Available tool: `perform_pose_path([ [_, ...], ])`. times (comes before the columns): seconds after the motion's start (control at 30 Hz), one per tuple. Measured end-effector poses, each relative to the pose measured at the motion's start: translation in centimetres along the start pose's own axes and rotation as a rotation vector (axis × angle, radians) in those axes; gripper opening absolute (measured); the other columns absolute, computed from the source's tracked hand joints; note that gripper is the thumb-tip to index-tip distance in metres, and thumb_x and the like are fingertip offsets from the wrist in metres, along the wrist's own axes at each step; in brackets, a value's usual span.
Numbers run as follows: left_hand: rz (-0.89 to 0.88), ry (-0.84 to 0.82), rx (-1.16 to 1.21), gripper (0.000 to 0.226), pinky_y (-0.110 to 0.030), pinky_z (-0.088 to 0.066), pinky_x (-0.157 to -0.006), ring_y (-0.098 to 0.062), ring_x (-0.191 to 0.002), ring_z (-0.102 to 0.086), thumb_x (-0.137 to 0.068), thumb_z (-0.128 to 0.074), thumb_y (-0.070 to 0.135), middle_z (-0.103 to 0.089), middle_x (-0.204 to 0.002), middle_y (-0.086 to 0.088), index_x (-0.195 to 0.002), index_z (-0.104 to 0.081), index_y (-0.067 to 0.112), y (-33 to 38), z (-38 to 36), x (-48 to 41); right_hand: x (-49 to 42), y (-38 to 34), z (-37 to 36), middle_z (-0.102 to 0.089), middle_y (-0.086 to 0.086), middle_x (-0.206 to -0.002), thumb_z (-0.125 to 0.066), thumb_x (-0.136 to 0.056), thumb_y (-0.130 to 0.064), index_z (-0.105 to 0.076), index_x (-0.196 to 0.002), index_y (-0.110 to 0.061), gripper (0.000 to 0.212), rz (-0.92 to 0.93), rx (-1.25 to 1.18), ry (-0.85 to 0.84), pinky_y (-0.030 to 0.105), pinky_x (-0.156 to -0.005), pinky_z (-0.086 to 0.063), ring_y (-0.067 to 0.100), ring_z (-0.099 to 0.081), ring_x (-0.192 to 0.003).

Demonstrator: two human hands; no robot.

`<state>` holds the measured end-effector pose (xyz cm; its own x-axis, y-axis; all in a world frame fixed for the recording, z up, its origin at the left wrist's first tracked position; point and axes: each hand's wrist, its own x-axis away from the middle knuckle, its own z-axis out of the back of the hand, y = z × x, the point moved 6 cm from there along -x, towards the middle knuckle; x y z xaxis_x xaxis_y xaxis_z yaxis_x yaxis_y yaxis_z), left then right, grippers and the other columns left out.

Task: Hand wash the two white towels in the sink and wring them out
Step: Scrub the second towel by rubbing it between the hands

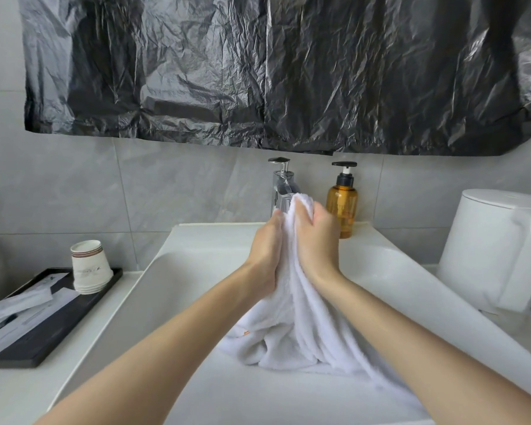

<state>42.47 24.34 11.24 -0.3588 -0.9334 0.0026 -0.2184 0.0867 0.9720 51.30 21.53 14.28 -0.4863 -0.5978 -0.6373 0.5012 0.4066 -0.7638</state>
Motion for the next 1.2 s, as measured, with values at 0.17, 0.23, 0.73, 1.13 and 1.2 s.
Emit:
perform_pose_path([
  [0.17,-0.010,0.054,-0.007,0.042,-0.024,-0.050,-0.057,-0.016,-0.067,-0.068,-0.103,-0.038,0.038,-0.069,-0.077,-0.008,-0.086,-0.067,0.012,-0.3,0.5,0.0,0.0,0.3,-0.8,-0.031,-0.010,-0.053,-0.052,-0.098,-0.030,-0.032,-0.059,-0.027,0.043,0.002,0.067,-0.069,0.032,-0.059,-0.030,0.013,-0.033,-0.057],
  [0.23,0.058,0.006,0.002,0.047,-0.024,-0.051,-0.058,-0.019,-0.071,-0.070,-0.103,-0.035,0.043,-0.073,-0.080,-0.008,-0.098,-0.070,0.012,-0.4,0.0,0.4,-0.3,0.6,-0.2,-0.033,-0.013,-0.056,-0.048,-0.100,-0.029,-0.035,-0.063,-0.032,0.040,-0.067,0.025,0.012,0.029,-0.064,-0.033,0.012,-0.037,-0.063],
  [0.73,0.058,0.062,0.046,0.047,-0.021,-0.049,-0.049,-0.014,-0.060,-0.067,-0.104,-0.034,0.039,-0.069,-0.071,-0.006,-0.086,-0.066,0.011,-1.1,0.5,0.3,0.3,1.2,-0.8,-0.031,-0.007,-0.047,-0.050,-0.099,-0.029,-0.031,-0.057,-0.024,0.046,-0.091,0.043,-0.059,0.031,-0.057,-0.030,0.008,-0.032,-0.050],
  [1.13,-0.001,0.120,0.046,0.044,-0.015,-0.042,-0.041,-0.009,-0.045,-0.061,-0.104,-0.038,0.030,-0.062,-0.052,0.000,-0.070,-0.058,0.013,-0.5,1.4,-0.4,2.6,0.0,-1.7,-0.038,-0.011,-0.053,-0.046,-0.100,-0.031,-0.044,-0.071,-0.024,0.030,0.164,0.164,-0.206,0.038,-0.058,-0.036,0.016,-0.039,-0.057],
  [1.2,0.010,0.089,0.022,0.043,-0.020,-0.048,-0.051,-0.012,-0.063,-0.067,-0.105,-0.036,0.036,-0.069,-0.072,-0.005,-0.085,-0.065,0.011,-0.7,0.9,-0.4,0.7,0.8,-1.2,-0.036,-0.012,-0.054,-0.047,-0.100,-0.028,-0.038,-0.063,-0.027,0.038,0.034,0.104,-0.120,0.037,-0.060,-0.036,0.011,-0.036,-0.059],
])
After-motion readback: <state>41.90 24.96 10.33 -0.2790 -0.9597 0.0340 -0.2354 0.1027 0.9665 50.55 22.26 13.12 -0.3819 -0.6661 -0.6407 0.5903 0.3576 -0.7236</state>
